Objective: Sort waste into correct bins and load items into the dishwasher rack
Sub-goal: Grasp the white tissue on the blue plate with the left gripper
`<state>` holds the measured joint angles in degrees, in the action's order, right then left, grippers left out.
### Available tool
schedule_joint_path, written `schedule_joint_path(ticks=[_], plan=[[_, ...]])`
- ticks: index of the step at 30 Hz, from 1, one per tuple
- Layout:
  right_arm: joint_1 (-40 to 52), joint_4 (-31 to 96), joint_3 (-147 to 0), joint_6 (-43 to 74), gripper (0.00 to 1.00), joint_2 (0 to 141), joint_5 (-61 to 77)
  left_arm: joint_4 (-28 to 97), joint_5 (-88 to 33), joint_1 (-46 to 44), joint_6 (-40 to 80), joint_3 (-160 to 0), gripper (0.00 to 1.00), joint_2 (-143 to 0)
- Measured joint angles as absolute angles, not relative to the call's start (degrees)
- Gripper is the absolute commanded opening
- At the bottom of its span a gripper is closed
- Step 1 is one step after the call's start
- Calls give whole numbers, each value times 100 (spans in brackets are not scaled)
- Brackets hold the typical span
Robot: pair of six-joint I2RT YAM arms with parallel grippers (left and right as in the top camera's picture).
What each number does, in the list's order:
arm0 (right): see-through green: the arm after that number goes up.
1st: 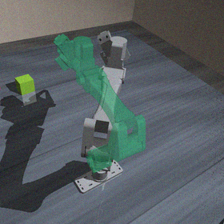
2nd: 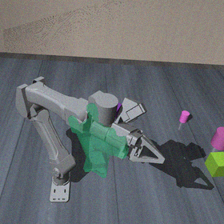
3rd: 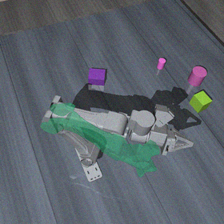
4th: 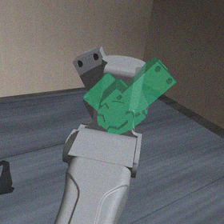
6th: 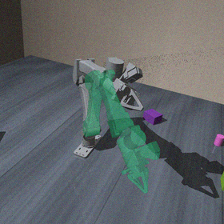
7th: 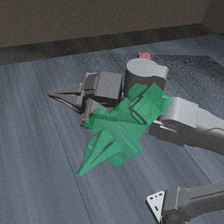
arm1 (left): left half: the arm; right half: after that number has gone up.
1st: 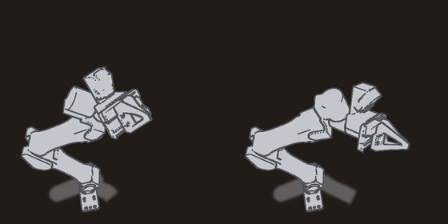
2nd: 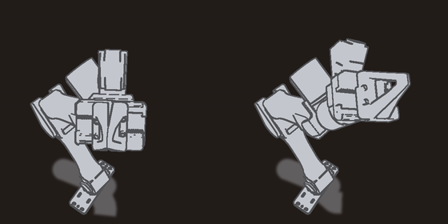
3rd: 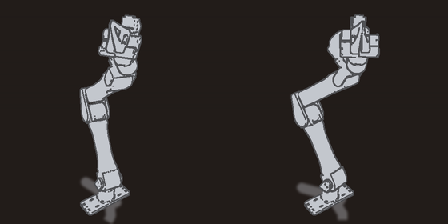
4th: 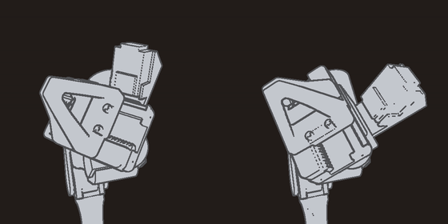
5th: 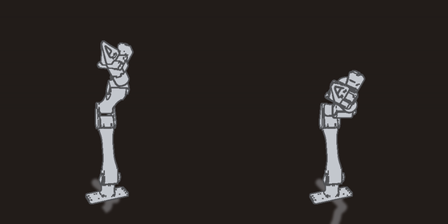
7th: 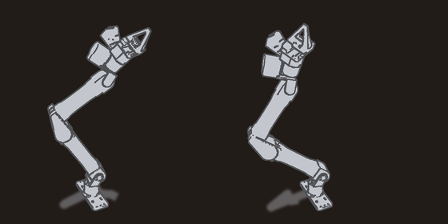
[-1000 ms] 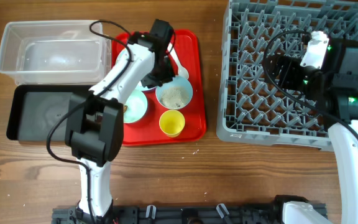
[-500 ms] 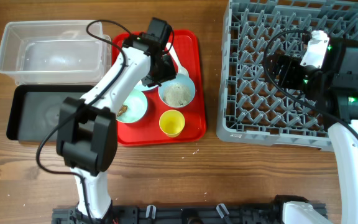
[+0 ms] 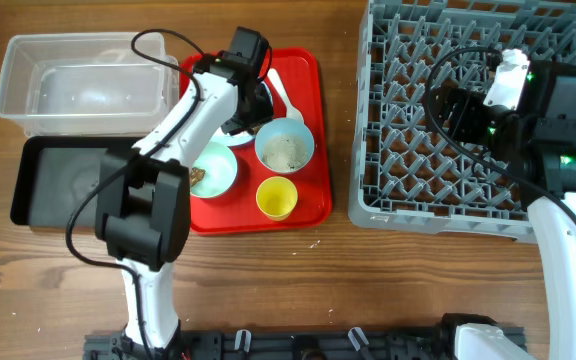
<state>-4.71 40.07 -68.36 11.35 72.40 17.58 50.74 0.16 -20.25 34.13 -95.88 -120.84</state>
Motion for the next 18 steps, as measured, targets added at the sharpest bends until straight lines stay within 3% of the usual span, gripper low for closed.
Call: schedule_joint_path(ticks=[8, 18], plan=[[-471, 4012, -6836, 1138, 100, 7249, 1758, 4939, 344, -2025, 3413, -9588, 49, -12130], [-471, 4021, -6836, 1157, 100, 7310, 1758, 4936, 353, -2025, 3411, -9588, 44, -12287]])
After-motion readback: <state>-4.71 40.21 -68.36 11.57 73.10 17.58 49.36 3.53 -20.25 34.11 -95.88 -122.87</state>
